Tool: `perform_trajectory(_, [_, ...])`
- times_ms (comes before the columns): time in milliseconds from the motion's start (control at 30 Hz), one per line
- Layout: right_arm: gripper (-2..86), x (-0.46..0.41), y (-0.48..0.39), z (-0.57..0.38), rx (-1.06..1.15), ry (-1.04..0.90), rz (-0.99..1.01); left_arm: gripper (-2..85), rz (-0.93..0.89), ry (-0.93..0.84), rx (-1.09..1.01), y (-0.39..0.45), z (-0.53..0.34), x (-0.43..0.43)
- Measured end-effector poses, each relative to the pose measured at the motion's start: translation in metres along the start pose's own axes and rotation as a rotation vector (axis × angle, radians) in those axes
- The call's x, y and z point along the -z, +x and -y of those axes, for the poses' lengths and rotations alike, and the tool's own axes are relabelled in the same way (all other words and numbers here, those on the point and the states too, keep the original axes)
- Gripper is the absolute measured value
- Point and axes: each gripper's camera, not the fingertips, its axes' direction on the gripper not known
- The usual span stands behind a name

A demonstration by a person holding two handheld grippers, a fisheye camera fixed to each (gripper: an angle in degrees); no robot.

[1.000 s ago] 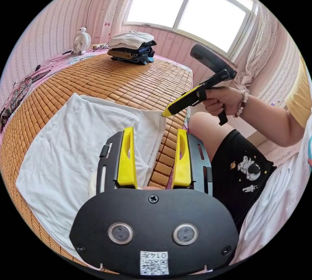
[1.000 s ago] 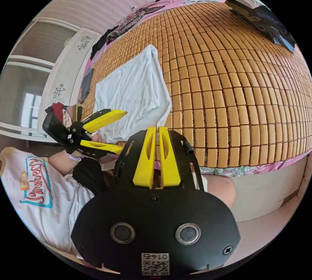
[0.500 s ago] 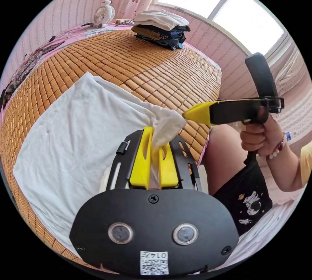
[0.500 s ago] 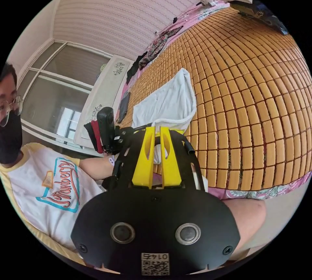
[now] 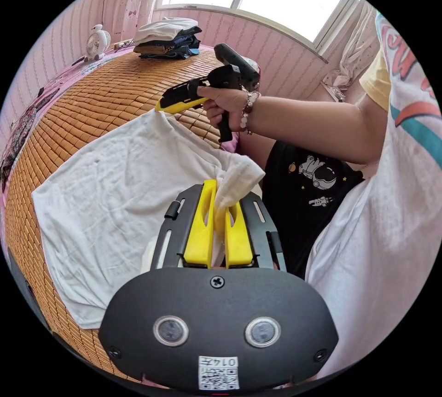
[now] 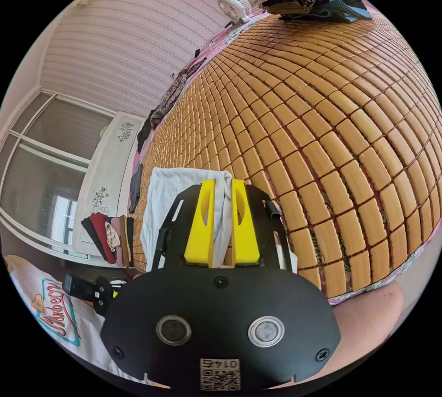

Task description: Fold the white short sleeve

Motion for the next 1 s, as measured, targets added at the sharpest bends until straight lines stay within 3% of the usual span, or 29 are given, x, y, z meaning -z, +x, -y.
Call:
perform_trajectory(133, [1.0, 0.025, -0.008, -0.007, 0.040, 0.024, -0.026, -0.4, -0.021, 0.051, 0.005, -0.004, -0.002, 0.022])
perform_trajectory(333, [0.7, 0.106, -0.028, -0.018, 0.083, 0.131, -0.111, -0.3, -0.142, 0.301, 0.017, -0.001, 0.007, 0.066])
perform_trajectory(467, [1.4, 0.121, -0.073, 0.000, 0.217, 0.149, -0.124, -0.2, -0.182, 0.443, 0.184, -0.029, -0.004, 0.093])
perform_trajectory(633, [3.9, 0.059, -0.139, 0.026, 0.355, 0.110, -0.046, 1.3, -0.042, 0.461, 0.408, -0.083, -0.043, 0.121])
perform_trajectory(800, [11.4, -0.015, -0.201, 0.040, 0.551, 0.082, -0.127, 4.7, 0.117, 0.367, 0.854, -0.159, -0.114, 0.137])
perform_trajectory(1000, [10.7, -0.087, -0.206, 0.044, 0.628, -0.155, -0.287, 5.3, 0.189, 0.346, 0.902, -0.167, -0.134, 0.150])
